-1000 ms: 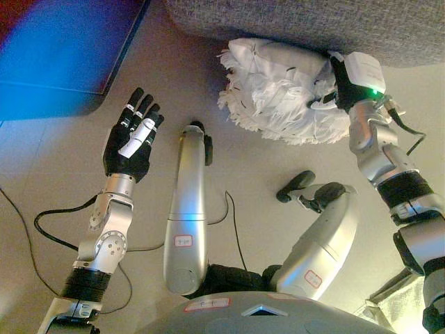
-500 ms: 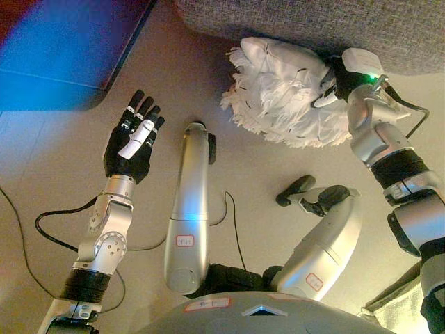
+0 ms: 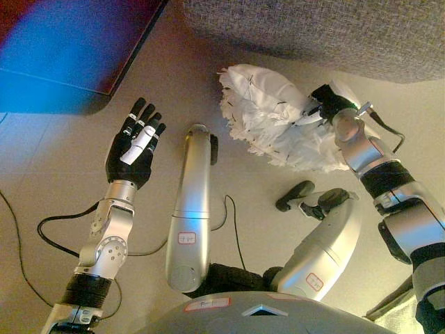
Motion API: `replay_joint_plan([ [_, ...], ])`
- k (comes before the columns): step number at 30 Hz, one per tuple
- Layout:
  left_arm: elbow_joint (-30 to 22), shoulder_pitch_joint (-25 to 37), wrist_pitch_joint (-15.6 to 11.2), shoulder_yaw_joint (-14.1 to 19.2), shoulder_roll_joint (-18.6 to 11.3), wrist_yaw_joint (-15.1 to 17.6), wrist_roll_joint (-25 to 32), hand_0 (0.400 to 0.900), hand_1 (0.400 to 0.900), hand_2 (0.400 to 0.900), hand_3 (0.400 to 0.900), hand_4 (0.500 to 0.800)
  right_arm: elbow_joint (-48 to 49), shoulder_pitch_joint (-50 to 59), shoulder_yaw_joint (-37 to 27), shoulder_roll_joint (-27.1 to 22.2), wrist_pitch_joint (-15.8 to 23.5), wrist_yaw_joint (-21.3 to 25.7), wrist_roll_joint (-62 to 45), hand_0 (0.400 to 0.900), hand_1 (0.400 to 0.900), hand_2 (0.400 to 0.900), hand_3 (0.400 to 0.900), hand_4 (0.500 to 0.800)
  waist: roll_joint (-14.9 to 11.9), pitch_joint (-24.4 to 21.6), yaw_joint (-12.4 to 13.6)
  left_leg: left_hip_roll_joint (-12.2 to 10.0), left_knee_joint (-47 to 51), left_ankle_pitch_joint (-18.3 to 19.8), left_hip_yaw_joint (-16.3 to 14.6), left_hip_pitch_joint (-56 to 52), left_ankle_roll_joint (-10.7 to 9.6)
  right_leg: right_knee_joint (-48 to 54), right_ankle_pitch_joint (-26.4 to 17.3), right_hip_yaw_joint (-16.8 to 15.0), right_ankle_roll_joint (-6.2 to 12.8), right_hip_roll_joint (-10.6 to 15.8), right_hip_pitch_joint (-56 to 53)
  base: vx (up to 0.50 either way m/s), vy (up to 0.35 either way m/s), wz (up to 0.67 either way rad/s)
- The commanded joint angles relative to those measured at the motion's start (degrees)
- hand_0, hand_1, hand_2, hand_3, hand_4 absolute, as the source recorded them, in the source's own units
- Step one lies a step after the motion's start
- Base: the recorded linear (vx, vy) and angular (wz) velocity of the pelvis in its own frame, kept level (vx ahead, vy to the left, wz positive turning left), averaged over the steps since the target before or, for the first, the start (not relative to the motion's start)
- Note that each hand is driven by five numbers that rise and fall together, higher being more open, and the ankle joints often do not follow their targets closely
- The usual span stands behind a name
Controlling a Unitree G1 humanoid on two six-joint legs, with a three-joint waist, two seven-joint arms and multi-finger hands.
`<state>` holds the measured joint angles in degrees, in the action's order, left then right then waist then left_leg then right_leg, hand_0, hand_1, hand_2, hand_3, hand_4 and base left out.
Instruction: Pick up the pillow and put it on the sofa.
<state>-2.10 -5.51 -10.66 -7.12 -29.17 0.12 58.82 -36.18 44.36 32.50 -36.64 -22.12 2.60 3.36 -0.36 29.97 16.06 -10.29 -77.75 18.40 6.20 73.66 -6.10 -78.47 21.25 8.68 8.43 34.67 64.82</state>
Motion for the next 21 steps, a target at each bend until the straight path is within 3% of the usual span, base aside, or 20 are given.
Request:
replay_joint_plan([
  [1,-4.64,-1.19,-2.80,1.33,1.23,-0.94,-1.20,0.900,0.900,0.900,0.900,0.800,-0.67,2.60,-7.22,-0.62,3.44,4.06,-4.58,0.400,0.400,0.400,0.400,0.500,3.25,-0.18,1.49,-3.97,-0.80,0.59,1.22,-1.61,2.39,2.65,-4.87,1.28,-1.84,-1.36,1.33,0.00,0.000,0.00],
  [9,-4.44,-0.86,-4.11,0.70,1.60,1.18,-1.70,0.900,0.900,0.900,0.900,0.800,5.47,0.36,-10.82,0.83,7.44,6.56,-8.34,0.400,0.400,0.400,0.400,0.500,2.51,-0.18,0.75,-4.85,9.40,-2.62,-1.11,-8.17,2.45,12.64,-9.31,4.13,-1.04,-3.27,-5.31,-0.02,-0.001,-0.07],
  [13,-4.47,0.37,-4.35,1.04,1.22,4.55,-4.69,0.900,0.900,0.900,0.900,0.800,12.58,-2.11,-12.93,0.83,9.31,7.67,-8.75,0.400,0.400,0.400,0.400,0.500,0.98,-0.18,-0.09,-4.74,24.05,-6.79,-3.93,-17.32,1.53,26.28,-13.95,7.82,-0.19,-5.94,-14.75,-0.03,-0.037,-0.15],
  [17,-5.06,0.70,-3.13,1.78,0.72,6.53,-7.75,0.900,0.900,0.900,0.900,0.800,20.87,-7.24,-15.56,0.61,11.58,8.39,-7.52,0.400,0.400,0.400,0.400,0.500,-1.19,-0.18,-0.95,-3.37,35.19,-9.80,-5.91,-26.12,0.90,40.16,-18.67,12.16,1.23,-6.50,-24.67,-0.01,-0.041,-0.11],
  [18,-5.21,0.99,-2.68,2.14,0.64,6.57,-8.05,0.900,0.900,0.900,0.900,0.800,22.88,-8.50,-16.30,0.24,12.57,8.58,-6.67,0.400,0.400,0.400,0.400,0.500,-1.94,-0.18,-1.34,-2.70,38.21,-12.25,-6.75,-27.55,1.39,44.12,-21.15,13.70,0.78,-6.53,-26.66,-0.07,-0.010,-0.14],
  [21,-5.68,1.32,-1.50,2.64,0.88,6.55,-8.36,0.900,0.900,0.900,0.900,0.800,29.60,-13.04,-18.11,-1.41,13.72,7.39,-6.14,0.400,0.400,0.400,0.400,0.500,-3.50,-0.18,-2.18,-1.89,43.49,-13.35,-8.89,-35.09,1.54,50.41,-22.49,15.59,1.60,-7.46,-34.74,-0.04,-0.001,-0.17],
])
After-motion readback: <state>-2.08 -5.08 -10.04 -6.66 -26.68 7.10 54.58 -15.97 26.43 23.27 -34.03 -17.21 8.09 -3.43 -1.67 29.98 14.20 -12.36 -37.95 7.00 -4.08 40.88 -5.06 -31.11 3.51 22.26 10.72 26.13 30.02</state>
